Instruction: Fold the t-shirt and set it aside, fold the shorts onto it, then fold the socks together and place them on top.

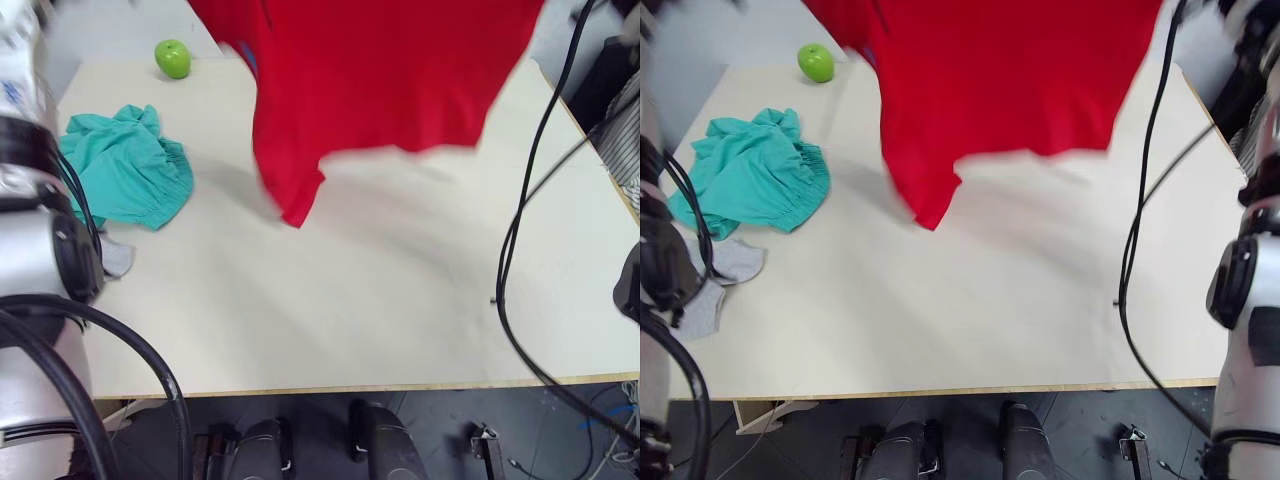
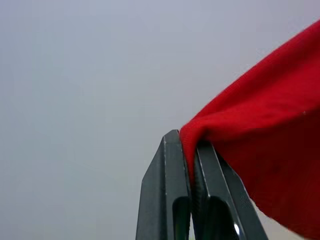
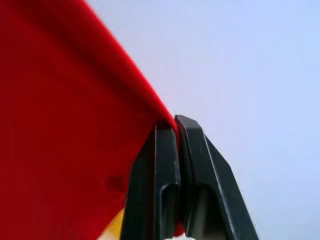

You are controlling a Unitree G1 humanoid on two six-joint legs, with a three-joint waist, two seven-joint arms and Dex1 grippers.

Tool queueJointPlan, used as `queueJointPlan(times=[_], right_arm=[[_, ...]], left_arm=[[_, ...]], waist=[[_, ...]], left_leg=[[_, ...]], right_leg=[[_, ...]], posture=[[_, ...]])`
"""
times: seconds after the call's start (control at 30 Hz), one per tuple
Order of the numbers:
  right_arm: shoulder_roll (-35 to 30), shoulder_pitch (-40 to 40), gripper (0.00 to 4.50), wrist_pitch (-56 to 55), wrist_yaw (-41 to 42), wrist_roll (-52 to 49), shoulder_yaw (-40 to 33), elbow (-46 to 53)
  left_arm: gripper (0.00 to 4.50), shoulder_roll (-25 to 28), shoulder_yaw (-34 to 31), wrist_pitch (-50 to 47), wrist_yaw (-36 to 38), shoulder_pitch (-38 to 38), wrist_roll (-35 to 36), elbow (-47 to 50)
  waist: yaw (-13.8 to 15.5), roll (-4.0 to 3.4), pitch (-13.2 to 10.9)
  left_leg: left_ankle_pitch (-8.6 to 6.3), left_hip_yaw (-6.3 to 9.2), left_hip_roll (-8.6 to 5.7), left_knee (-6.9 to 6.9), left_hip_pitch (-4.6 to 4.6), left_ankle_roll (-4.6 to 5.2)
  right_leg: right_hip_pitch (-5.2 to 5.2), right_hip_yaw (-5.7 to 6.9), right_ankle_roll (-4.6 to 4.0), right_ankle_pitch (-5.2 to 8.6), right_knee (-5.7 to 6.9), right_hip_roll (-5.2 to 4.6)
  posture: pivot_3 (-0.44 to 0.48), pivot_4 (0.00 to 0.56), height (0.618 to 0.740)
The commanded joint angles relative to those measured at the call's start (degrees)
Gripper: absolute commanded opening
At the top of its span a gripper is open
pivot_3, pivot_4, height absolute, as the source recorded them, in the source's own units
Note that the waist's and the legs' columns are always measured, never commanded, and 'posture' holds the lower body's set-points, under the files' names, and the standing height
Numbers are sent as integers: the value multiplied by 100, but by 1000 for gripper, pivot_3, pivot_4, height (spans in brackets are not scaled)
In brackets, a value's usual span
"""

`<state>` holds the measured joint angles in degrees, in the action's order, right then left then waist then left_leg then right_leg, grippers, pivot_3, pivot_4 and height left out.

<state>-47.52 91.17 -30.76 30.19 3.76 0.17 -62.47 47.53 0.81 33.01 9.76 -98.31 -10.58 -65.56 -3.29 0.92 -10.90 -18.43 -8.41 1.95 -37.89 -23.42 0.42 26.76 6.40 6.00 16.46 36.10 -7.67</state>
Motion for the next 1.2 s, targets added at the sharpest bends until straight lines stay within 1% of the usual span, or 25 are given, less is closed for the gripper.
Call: queueJointPlan(times=[0.03, 0.07, 0.1, 0.13, 0.17, 0.2, 0.23, 0.3, 0.33, 0.37, 0.43, 0.47, 0.5, 0.53, 0.57, 0.6, 0.63, 0.67, 0.73, 0.8, 0.87, 0.9, 1.0, 1.13, 1.2], right_arm=[[-459, 71, 0, -902, -588, 567, 100, -233], [-476, -23, 0, -976, -485, 569, 109, -270], [-464, -174, 0, -1038, -370, 500, 64, -305], [-449, -321, 0, -1073, -239, 435, 23, -329], [-458, -632, 0, -1167, -71, 458, 74, -309], [-468, -845, 0, -1244, 36, 488, 112, -284], [-486, -1267, 0, -1404, 205, 523, 184, -185], [-481, -1796, 0, -1469, 500, 423, 166, -1], [-499, -2362, 0, -1486, 832, 389, 257, 173], [-519, -2892, 0, -1499, 1190, 286, 318, 384], [-569, -3961, 0, -1329, 1757, -32, 315, 1020], [-635, -4414, 0, -1277, 1952, -143, 304, 1375], [-686, -4735, 0, -1193, 2077, -211, 274, 1678], [-726, -5229, 0, -874, 2225, -388, 198, 2118], [-737, -5709, 0, -633, 2276, -560, 93, 2585], [-785, -6157, 0, -410, 2389, -710, 24, 3012], [-843, -6507, 0, -224, 2473, -771, -8, 3331], [-910, -6814, 0, -173, 2517, -787, -30, 3555], [-1048, -7360, 0, 241, 2656, -902, -78, 3927], [-1143, -7745, 0, 497, 2779, -1017, -143, 4242], [-1275, -8065, 0, 857, 2962, -1138, -202, 4572], [-1469, -8277, 0, 1288, 3157, -1165, -182, 4749], [-1836, -8728, 0, 2109, 3467, -1297, -224, 5180], [-2125, -9302, 0, 2960, 3820, -1705, -451, 5922], [-2178, -9507, 0, 3191, 3917, -1795, -551, 6139]], left_arm=[[31, 509, -84, 900, -184, -177, -198, -225], [31, 595, -34, 1181, 57, -62, -214, -193], [31, 637, -34, 1412, 471, 117, -105, -142], [31, 648, -74, 1541, 892, 289, 58, -93], [31, 725, -72, 1761, 1255, 655, 178, 73], [31, 773, -91, 1900, 1509, 907, 272, 198], [31, 815, -112, 1853, 2263, 1523, 677, 547], [31, 897, -188, 1657, 3233, 2380, 1256, 1161], [31, 1076, -226, 1133, 3926, 3412, 1822, 1968], [31, 1272, -297, 729, 4259, 4331, 2162, 2725], [31, 1664, -587, -628, 4717, 6240, 2879, 4416], [31, 1810, -765, -932, 4715, 6935, 2893, 4994], [31, 1907, -933, -1187, 4691, 7429, 2894, 5438], [31, 2002, -1163, -1727, 4748, 8150, 3057, 6001], [31, 2051, -1396, -2020, 4809, 8800, 3015, 6455], [31, 2104, -1648, -2567, 4888, 9415, 3099, 6924], [31, 2143, -1883, -3113, 4929, 9894, 3183, 7315], [31, 2162, -2099, -3368, 5001, 10260, 3155, 7615], [31, 2135, -2442, -4029, 5001, 10779, 3220, 8136], [31, 2063, -2653, -4434, 5057, 11099, 3266, 8506], [31, 2017, -2794, -4828, 5113, 11298, 3352, 8782], [31, 2020, -2839, -4979, 5147, 11366, 3359, 8876], [31, 2001, -2899, -5263, 5218, 11412, 3347, 9038], [31, 1973, -2877, -5647, 5307, 11371, 3493, 9236], [31, 1989, -2744, -5744, 5332, 11313, 3507, 9315]], waist=[[-1, -2, 1], [-4, -2, 1], [-4, -2, 1], [-6, -2, 1], [-13, -2, 1], [-9, -3, -1], [-1, -2, -6], [2, -6, -19], [-4, -15, -34], [-7, -18, -35], [-35, -26, -41], [-39, -27, -42], [-16, -33, -50], [4, -35, -71], [15, -36, -75], [30, -36, -75], [41, -37, -74], [68, -36, -74], [143, -41, -78], [187, -42, -77], [194, -42, -77], [193, -43, -76], [192, -45, -73], [195, -40, -70], [199, -38, -69]], left_leg=[[-5, -5, -8, 4, 21, 10], [-13, -10, -9, 3, 31, 23], [-21, -24, -10, 3, 32, 36], [-26, -32, -17, 3, 29, 45], [-28, -38, -23, -1, 28, 48], [-31, -41, -25, -14, 29, 54], [-37, -40, -24, -24, 29, 64], [-30, -37, -26, -66, 39, 78], [-31, -34, -22, -99, 29, 82], [-25, -31, -18, -111, 24, 93], [-24, -25, -11, -125, 41, 95], [-24, -8, 4, -126, 41, 95], [-24, 10, 18, -130, 46, 95], [-24, 9, 16, -135, 45, 95], [-21, 8, 22, -145, 35, 99], [-19, 12, 23, -153, 40, 100], [-20, 13, 26, -164, 43, 100], [-20, 13, 28, -166, 51, 100], [-21, 7, 24, -166, 103, 101], [-31, 11, 29, -163, 157, 103], [-46, 13, 32, -162, 166, 103], [-49, 11, 33, -161, 173, 100], [-55, 4, 45, -154, 186, 91], [-62, -1, 63, -146, 188, 77], [-63, -3, 64, -139, 191, 76]], right_leg=[[-19, 42, 0, 0, 0, -18], [-29, 80, 0, 0, 3, -30], [-30, 120, 0, 0, 4, -48], [-31, 134, 0, 0, 1, -57], [-44, 144, 0, 0, -7, -67], [-62, 148, 1, 0, -15, -71], [-84, 153, 1, 0, -23, -73], [-120, 154, 16, -9, -27, -83], [-123, 155, 22, -12, -17, -83], [-122, 150, 28, -30, -19, -85], [-135, 138, 27, -33, -5, -86], [-132, 134, 24, -36, -2, -87], [-133, 127, 23, -36, 6, -87], [-133, 130, 23, -36, 10, -87], [-128, 131, 14, -44, 15, -88], [-130, 128, 12, -48, 21, -87], [-131, 125, 11, -48, 34, -88], [-137, 122, 11, -48, 35, -88], [-184, 116, 10, -48, 28, -88], [-244, 119, 2, -51, -9, -86], [-251, 116, -4, -54, -10, -87], [-254, 115, -6, -53, -10, -87], [-258, 111, -20, -45, -10, -79], [-257, 120, -36, -36, -19, -63], [-257, 120, -38, -35, -21, -61]], posture=[[0, 150, 740], [0, 150, 740], [0, 150, 740], [0, 150, 740], [0, 150, 740], [0, 150, 740], [0, 150, 740], [0, 150, 740], [0, 150, 740], [0, 150, 740], [0, 150, 740], [0, 150, 740], [0, 150, 740], [0, 150, 740], [0, 150, 740], [0, 150, 740], [0, 150, 740], [0, 150, 740], [0, 150, 740], [0, 150, 740], [0, 150, 740], [0, 150, 740], [0, 150, 740], [0, 150, 740], [0, 150, 740]])
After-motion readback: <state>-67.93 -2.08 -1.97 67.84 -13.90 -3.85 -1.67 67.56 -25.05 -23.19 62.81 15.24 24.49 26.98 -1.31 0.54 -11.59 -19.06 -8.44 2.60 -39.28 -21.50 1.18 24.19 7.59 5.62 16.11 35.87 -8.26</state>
